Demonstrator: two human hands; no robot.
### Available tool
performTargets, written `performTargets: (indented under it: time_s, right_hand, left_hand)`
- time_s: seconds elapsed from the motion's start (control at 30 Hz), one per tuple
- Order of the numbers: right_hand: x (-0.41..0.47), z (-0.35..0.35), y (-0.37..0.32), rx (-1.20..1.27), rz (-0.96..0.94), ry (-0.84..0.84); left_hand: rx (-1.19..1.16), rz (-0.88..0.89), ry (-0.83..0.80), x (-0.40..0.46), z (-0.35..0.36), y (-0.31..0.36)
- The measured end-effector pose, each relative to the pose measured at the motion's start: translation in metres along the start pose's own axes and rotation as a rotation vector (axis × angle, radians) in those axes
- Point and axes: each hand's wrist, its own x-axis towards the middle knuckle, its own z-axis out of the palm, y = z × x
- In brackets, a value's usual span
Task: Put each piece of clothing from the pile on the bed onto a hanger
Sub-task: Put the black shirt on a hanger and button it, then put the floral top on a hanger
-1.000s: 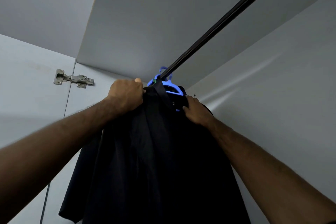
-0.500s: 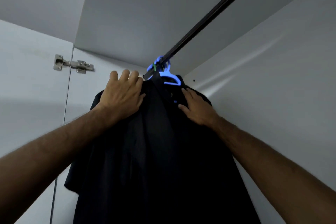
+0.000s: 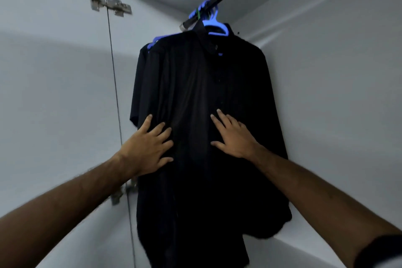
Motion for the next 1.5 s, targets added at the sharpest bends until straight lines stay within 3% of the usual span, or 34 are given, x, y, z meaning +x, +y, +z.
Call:
performTargets:
  time_s: [0.13,0.2,0.3,0.43,0.8,1.3,1.5]
  right_hand:
    - [-0.073,0.017,-0.037,-0.121,0.111,-0.431]
    - [-0.105,0.016,-0.048,-0.074,0.201,-0.531]
    - [-0.144,-0.002,-0.070,0.097,0.227,-0.402]
    - [-0.183,-0.028,-0.124,0.106,0.008,-0.198]
    - [-0.241,-0.025,-0.370,0.312,-0.437,-0.051]
    - [-0.262,0.039,-0.767,0.728,-1.022,-0.031]
    - [-0.264,0.034,-0.920,0.879,-1.089,-0.190]
  left_hand:
    - [-0.026,0.033,-0.197,-0.075,0.005,0.033]
    - [-0.079,0.010,-0.211,-0.110,0.005,0.044]
    - [-0.195,-0.005,-0.128,-0.155,-0.006,0.056]
    - [-0.336,-0.141,-0.028,-0.215,-0.024,0.074]
    - [-0.423,-0.530,-0.068,-0.422,0.006,0.090]
    - [-0.204,-0.817,-0.649,-0.755,0.090,0.026]
    - [-0.166,-0.948,-0.801,-0.861,0.105,-0.002]
